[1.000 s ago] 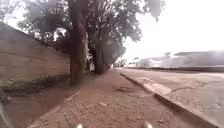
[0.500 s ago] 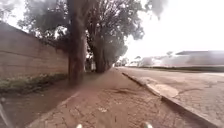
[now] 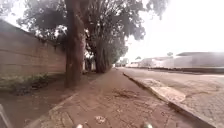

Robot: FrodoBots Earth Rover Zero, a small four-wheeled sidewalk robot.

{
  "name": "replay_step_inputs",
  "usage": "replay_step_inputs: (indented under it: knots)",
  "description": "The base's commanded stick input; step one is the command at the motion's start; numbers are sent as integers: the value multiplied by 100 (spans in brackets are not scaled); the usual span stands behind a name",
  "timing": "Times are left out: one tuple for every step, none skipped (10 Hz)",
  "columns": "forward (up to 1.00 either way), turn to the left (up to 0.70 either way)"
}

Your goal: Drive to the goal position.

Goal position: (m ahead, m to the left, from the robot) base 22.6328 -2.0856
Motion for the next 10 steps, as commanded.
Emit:
replay_step_inputs:
  knots:
    - [50,0]
    - [50,0]
    - [50,0]
    - [50,0]
    - [50,0]
    - [50,0]
    - [50,0]
    - [50,0]
    - [50,0]
    - [50,0]
